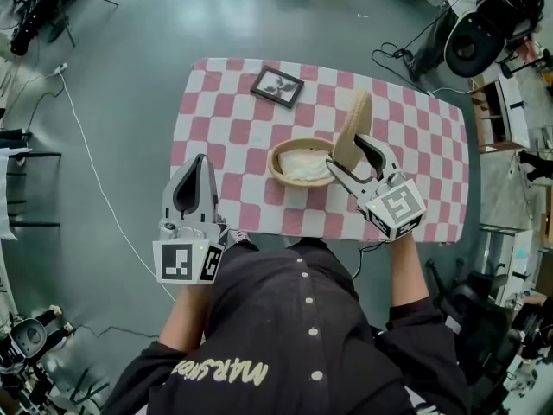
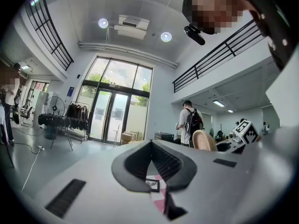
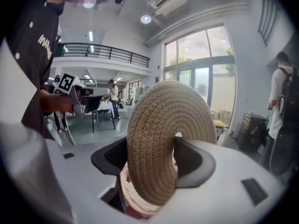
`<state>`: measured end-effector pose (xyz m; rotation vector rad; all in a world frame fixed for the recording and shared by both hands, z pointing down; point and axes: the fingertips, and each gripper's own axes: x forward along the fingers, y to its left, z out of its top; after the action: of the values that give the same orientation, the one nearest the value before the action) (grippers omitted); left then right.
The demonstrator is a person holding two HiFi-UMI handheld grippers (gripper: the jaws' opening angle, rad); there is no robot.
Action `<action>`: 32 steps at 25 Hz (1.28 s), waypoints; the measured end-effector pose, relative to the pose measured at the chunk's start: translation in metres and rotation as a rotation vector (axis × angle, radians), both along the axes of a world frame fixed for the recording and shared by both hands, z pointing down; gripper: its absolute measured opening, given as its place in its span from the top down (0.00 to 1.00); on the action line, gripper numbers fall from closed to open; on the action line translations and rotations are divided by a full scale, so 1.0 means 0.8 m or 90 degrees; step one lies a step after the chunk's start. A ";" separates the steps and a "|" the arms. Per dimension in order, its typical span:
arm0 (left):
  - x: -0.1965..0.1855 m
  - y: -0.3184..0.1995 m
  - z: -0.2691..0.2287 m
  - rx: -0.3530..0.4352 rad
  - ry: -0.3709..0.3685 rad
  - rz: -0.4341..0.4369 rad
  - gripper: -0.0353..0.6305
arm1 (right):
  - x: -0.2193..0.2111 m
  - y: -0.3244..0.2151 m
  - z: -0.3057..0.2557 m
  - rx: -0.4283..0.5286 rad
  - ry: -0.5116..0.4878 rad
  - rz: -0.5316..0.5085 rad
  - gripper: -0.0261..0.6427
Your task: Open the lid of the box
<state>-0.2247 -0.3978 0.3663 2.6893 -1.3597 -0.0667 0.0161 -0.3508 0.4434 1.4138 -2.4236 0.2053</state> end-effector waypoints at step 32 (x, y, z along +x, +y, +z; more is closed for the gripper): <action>-0.027 -0.051 -0.055 0.081 -0.002 -0.031 0.93 | 0.172 0.111 -0.179 0.281 -0.033 0.414 0.52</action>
<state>-0.2466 -0.4384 0.3223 2.7588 -1.4696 -0.1587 0.1533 -0.2616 0.3005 2.3890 -2.0342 -0.1643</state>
